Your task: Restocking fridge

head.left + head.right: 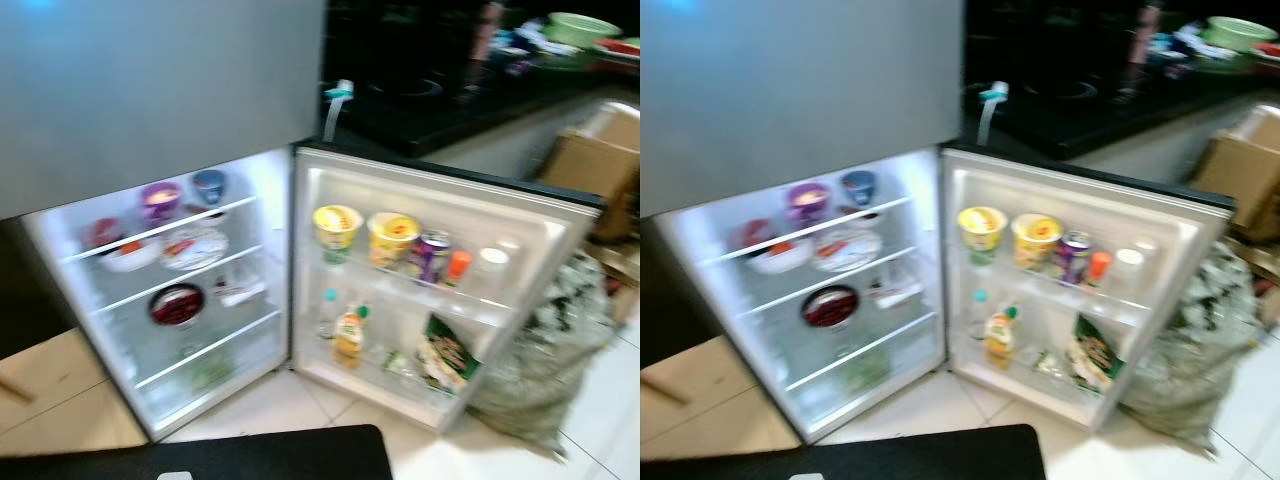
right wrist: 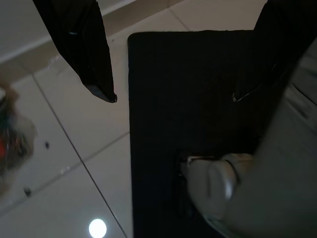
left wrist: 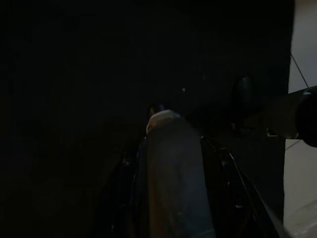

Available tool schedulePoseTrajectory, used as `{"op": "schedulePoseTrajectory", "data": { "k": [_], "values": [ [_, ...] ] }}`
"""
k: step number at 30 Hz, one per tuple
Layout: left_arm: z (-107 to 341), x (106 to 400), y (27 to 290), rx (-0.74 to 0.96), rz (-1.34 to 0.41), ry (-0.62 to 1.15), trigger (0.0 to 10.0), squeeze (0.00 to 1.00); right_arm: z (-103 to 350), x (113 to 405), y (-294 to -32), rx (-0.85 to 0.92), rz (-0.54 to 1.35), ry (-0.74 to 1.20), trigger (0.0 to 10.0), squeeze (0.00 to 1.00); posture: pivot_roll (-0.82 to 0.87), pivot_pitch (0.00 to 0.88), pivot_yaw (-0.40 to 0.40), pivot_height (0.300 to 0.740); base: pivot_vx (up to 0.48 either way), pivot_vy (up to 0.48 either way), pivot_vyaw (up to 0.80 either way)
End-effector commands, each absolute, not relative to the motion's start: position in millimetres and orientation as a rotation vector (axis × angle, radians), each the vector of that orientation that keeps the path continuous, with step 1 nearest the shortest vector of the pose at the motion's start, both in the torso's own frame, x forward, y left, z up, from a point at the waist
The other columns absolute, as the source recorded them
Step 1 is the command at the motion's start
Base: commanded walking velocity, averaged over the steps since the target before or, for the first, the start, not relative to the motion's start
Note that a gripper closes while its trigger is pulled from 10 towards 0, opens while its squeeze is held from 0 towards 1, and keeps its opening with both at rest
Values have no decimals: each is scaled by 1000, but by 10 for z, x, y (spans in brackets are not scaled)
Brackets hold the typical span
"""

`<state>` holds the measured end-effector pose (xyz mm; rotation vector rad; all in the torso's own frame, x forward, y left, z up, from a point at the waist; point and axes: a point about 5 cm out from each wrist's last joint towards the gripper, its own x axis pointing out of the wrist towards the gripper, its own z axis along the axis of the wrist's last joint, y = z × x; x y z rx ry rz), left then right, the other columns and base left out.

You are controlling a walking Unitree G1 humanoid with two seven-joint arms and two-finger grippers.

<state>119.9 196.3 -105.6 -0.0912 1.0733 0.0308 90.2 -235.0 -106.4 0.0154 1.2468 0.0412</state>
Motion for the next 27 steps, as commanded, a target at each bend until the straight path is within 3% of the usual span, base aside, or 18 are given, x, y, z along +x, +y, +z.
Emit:
{"op": "schedulePoseTrajectory", "data": {
  "k": [1, 27],
  "values": [
    [-1070, 1167, 1928, -82, 24, 1080, 10000, 0, -1065, 911, -2335, 25, 42, 1246, 10000, 0, -69, 0, -9, 740, 0, 0, -781],
    [-1056, 1190, 1896, -144, -35, 1055, 10000, 0, -1069, 876, -2366, 11, 18, 1265, 10000, 0, -73, 0, -6, 740, 0, 0, -787]
  ]
}}
